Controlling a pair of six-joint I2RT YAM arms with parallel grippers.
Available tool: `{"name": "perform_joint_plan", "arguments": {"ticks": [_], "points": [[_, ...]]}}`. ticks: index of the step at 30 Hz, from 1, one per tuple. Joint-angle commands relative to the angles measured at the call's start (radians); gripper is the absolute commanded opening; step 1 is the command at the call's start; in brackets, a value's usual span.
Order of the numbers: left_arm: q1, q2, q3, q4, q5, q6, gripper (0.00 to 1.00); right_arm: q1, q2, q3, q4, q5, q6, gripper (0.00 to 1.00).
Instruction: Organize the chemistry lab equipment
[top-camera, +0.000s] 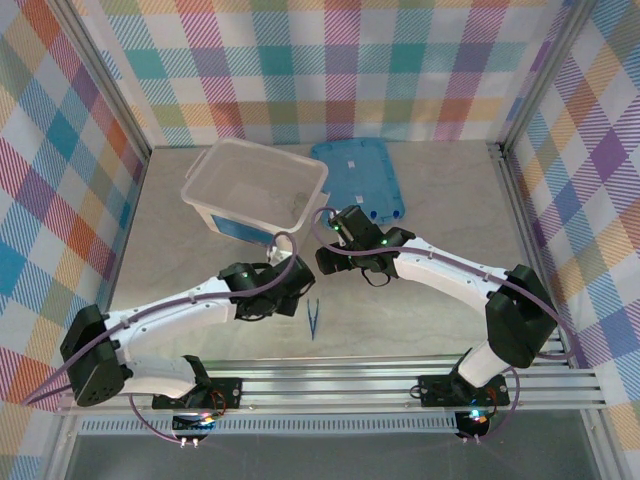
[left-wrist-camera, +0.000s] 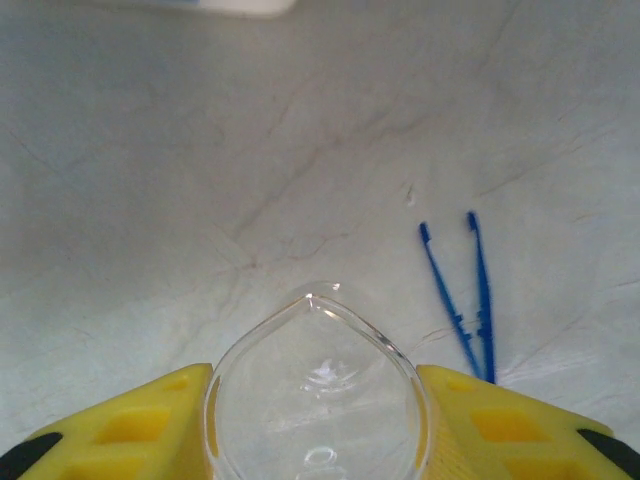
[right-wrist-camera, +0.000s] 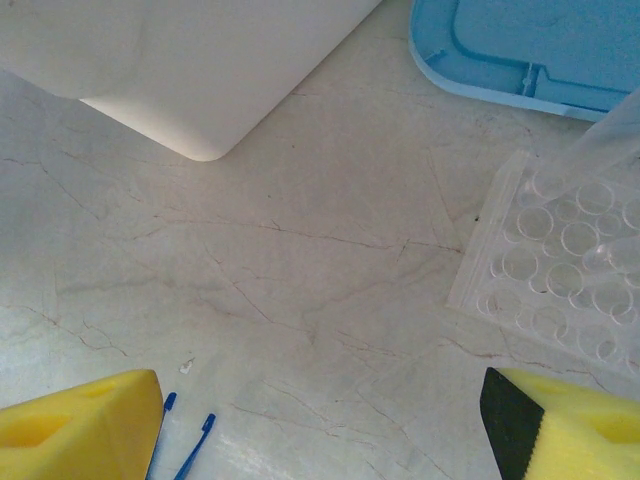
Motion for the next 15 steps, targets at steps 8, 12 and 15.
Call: {"name": "perform_joint_plan", "arguments": {"ticks": [8,12,15], "points": [[0.144,-0.059,0.264,-0.257,-0.092,0.129,0.39,-0.005,0.029,0.044,0.021,-0.037,-0.008,0.84],[0.237,-0.039,0.365,-0.276,-0.091,0.206,0.39,-0.005,0.031,0.047,0.021,-0.044,-0.009,0.84],[0.316,-0.006,0.448,-0.264,-0.073,0.266,0.38,-0.006,0.033,0.053,0.017,-0.040,-0.011,0.84]]}}
